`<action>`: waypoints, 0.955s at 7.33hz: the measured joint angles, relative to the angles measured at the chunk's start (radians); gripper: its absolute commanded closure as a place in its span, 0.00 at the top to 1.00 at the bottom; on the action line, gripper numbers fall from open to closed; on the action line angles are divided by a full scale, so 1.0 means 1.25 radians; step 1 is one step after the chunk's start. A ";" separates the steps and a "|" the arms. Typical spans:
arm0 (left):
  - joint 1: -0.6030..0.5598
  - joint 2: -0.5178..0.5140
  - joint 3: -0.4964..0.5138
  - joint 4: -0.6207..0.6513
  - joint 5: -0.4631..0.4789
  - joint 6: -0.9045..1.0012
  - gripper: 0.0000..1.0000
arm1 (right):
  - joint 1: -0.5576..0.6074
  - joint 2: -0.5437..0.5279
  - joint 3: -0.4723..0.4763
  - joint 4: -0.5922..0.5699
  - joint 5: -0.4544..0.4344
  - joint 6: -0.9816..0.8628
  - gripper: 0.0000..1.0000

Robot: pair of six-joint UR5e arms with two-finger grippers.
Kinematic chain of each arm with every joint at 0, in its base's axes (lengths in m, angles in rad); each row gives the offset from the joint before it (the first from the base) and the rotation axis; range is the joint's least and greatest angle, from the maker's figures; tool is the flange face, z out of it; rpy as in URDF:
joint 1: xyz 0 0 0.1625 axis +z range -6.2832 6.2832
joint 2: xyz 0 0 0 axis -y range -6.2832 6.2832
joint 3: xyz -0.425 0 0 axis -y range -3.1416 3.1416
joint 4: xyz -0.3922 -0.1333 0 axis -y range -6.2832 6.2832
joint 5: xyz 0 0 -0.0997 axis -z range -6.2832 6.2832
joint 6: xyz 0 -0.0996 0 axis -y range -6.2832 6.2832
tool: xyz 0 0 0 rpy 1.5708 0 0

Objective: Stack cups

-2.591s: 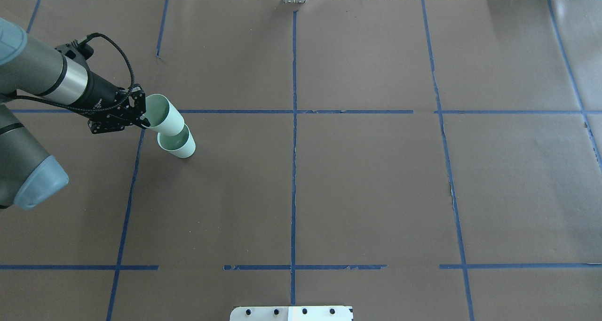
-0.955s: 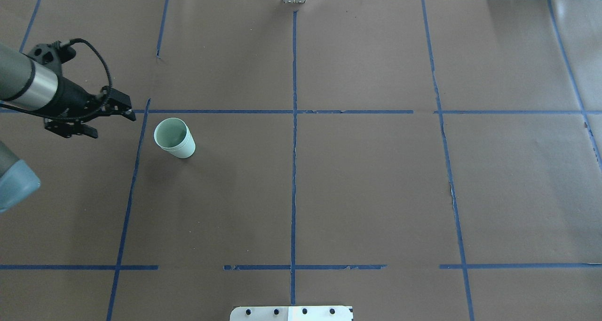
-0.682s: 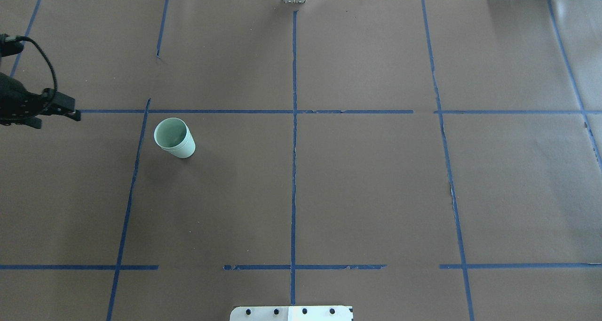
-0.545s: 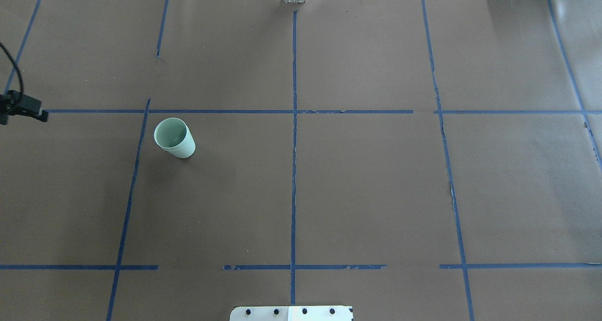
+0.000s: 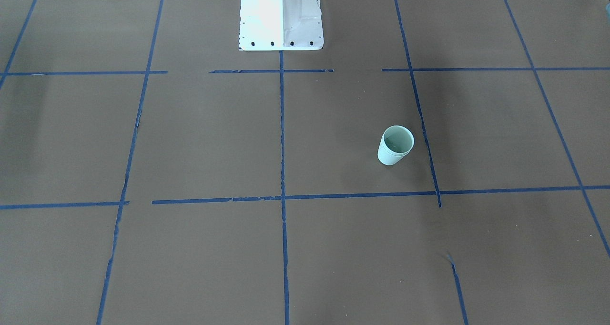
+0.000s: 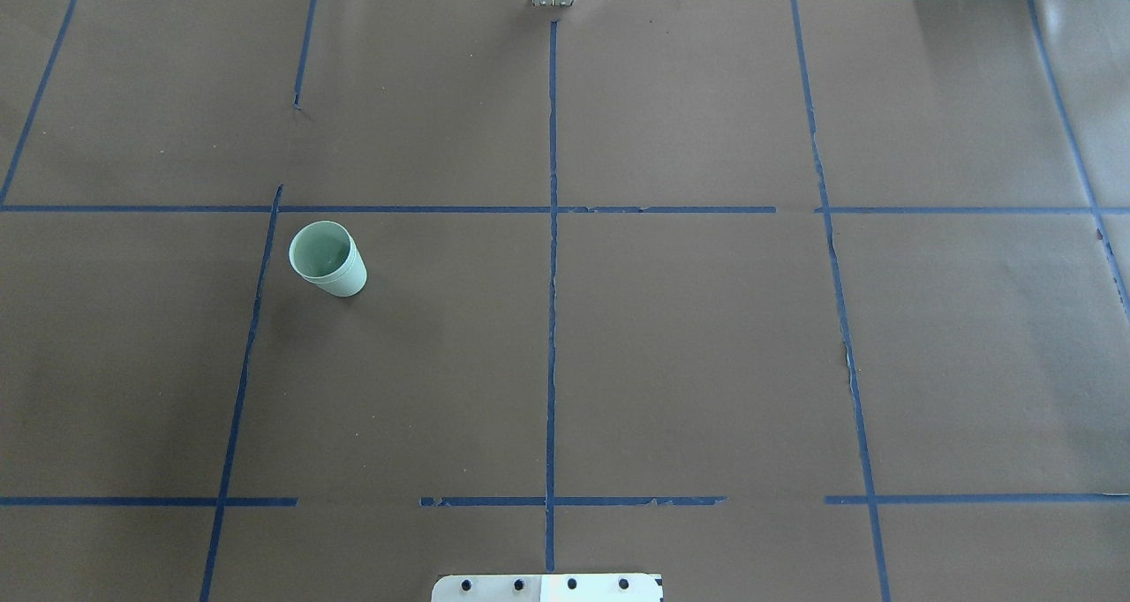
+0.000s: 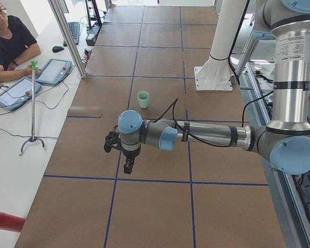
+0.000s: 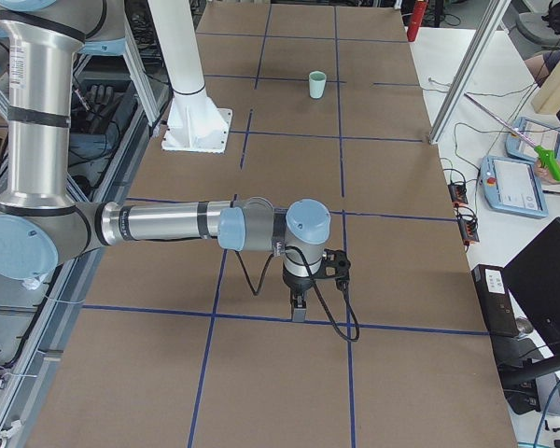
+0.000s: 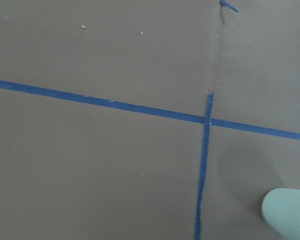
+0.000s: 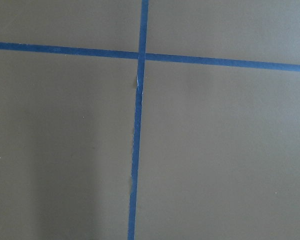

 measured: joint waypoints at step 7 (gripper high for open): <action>-0.080 -0.018 0.024 0.132 -0.005 0.090 1.00 | 0.000 0.000 0.000 0.000 0.000 0.000 1.00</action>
